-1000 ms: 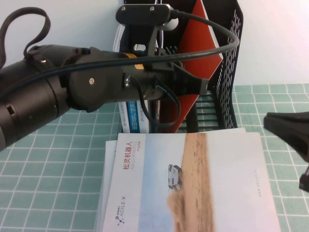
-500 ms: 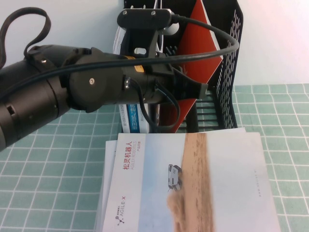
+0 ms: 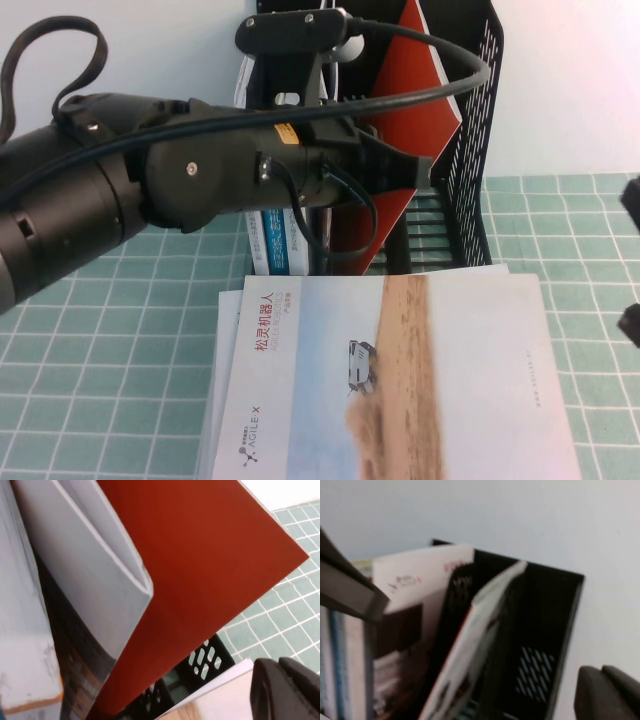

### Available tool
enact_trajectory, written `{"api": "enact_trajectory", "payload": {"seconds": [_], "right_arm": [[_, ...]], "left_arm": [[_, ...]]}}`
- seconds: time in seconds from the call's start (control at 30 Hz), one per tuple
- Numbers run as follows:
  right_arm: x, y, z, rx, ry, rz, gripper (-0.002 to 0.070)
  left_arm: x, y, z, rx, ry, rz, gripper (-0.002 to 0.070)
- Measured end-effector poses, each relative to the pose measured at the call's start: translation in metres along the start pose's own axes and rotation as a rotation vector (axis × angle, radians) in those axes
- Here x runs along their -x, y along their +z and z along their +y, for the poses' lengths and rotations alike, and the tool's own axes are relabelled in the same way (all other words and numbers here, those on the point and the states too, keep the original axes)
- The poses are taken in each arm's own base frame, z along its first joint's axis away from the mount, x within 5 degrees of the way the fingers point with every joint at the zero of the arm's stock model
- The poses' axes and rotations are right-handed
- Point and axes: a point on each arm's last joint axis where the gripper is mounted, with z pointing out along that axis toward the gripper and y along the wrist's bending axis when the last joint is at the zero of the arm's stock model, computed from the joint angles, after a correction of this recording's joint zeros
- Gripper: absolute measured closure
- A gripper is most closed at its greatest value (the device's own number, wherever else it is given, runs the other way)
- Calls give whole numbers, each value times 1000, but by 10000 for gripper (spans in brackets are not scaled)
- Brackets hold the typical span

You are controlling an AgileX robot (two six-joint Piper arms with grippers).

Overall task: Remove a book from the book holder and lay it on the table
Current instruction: Hold the bookshelf, then pick up the right side book from the book shelf

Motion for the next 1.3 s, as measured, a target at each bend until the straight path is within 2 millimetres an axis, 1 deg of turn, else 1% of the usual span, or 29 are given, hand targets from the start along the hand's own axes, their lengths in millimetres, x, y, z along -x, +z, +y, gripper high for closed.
{"api": "enact_trajectory", "payload": {"seconds": [0.07,0.13,0.2,0.27,0.33,0.4,0.43,0.53,0.63,0.73,0.87,1.0,1.1,1.2,1.3], "right_arm": [[-3,7,4,37,30,-55,678],[-11,16,7,65,68,-82,673],[-21,25,9,82,99,-95,644],[-34,33,12,105,111,-77,582],[-49,44,16,151,110,-21,475],[-60,57,22,210,114,18,362],[-65,65,24,244,120,35,317],[-75,90,29,311,164,66,257],[-82,109,29,318,192,73,239],[-86,123,28,315,207,69,234],[-82,138,27,320,233,41,231],[-79,149,26,314,258,14,231],[-78,156,26,309,296,6,231],[-76,164,30,309,307,-9,234],[-75,174,34,298,326,-31,279]], "left_arm": [[-1,3,1,2,-20,-1,678],[-3,10,2,6,-33,8,678],[-6,16,4,10,-38,19,678],[-8,23,6,14,-42,25,677],[-9,28,7,17,-43,16,678],[-11,34,9,20,-44,9,678],[-11,37,10,22,-45,4,677],[-14,46,12,27,-46,-2,677],[-16,51,14,33,-41,0,677],[-15,52,15,37,-22,-13,678],[-11,51,15,37,3,-56,677],[-9,51,14,33,-3,-83,677],[-5,51,20,45,-9,-100,677],[-2,50,31,70,-27,-106,677],[-2,49,37,82,-39,-94,678]]}}
